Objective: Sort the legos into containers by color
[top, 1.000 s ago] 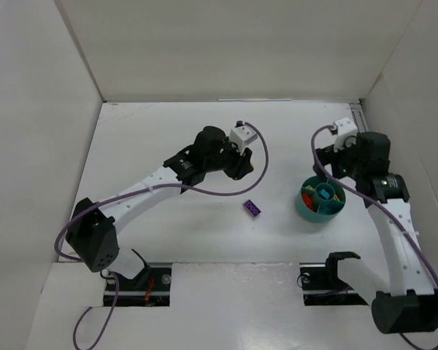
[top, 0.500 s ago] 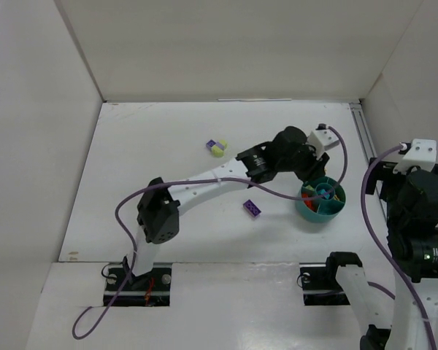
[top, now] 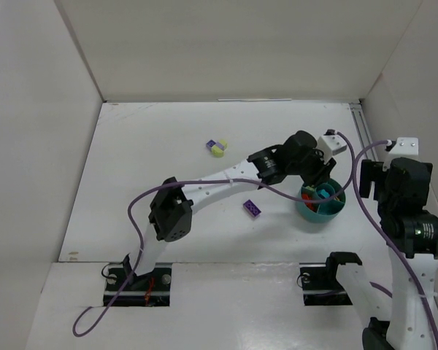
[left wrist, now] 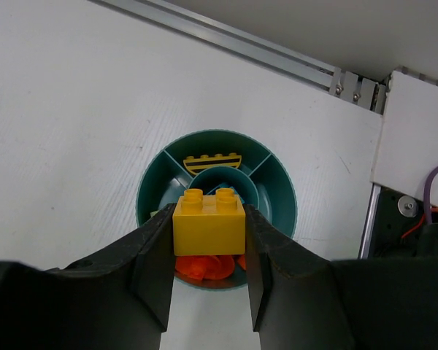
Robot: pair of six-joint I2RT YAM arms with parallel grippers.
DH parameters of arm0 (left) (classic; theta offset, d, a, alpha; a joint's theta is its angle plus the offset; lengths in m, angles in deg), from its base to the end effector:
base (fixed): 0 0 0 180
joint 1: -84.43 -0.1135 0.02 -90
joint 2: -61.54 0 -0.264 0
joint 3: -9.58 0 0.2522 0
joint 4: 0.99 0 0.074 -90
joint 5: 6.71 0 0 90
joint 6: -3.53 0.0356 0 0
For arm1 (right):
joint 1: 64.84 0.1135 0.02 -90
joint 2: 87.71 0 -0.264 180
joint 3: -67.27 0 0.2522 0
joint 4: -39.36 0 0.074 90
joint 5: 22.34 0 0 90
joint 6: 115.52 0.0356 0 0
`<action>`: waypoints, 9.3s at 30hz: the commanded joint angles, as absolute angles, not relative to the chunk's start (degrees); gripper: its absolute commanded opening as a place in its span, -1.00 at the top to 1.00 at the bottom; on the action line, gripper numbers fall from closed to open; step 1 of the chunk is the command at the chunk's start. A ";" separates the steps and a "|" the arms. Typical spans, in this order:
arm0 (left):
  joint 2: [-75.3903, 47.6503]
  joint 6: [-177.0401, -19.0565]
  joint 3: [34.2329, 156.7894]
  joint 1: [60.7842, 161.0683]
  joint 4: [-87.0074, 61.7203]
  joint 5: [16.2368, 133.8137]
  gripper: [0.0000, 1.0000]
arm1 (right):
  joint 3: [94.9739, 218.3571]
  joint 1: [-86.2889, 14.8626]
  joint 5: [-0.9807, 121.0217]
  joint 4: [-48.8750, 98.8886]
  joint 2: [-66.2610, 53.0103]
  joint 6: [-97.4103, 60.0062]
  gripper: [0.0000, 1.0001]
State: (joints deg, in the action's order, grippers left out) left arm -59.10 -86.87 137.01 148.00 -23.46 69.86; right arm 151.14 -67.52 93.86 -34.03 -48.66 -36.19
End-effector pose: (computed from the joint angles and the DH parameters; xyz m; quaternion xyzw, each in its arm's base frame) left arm 0.2194 -0.4600 0.3411 0.4747 0.6372 -0.3968 0.4595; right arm 0.0861 -0.0198 0.4069 0.0571 0.8434 -0.2514 0.4715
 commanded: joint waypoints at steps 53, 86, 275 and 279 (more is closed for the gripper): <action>-75.40 -90.08 154.56 150.43 -10.70 68.26 -0.28 | 149.76 -67.65 93.59 -31.97 -47.89 -37.56 -1.00; -20.39 -109.48 91.47 126.88 -20.53 88.64 -1.00 | 143.96 -65.38 64.58 -23.18 -35.85 -51.71 -1.00; -11.76 -116.79 78.71 113.25 -24.68 84.78 -1.00 | 125.06 -44.45 81.37 -21.95 -47.72 -22.18 0.65; -11.76 -117.32 78.19 113.25 -24.68 84.78 -1.00 | 125.06 -44.45 81.90 -21.95 -48.24 -22.18 0.65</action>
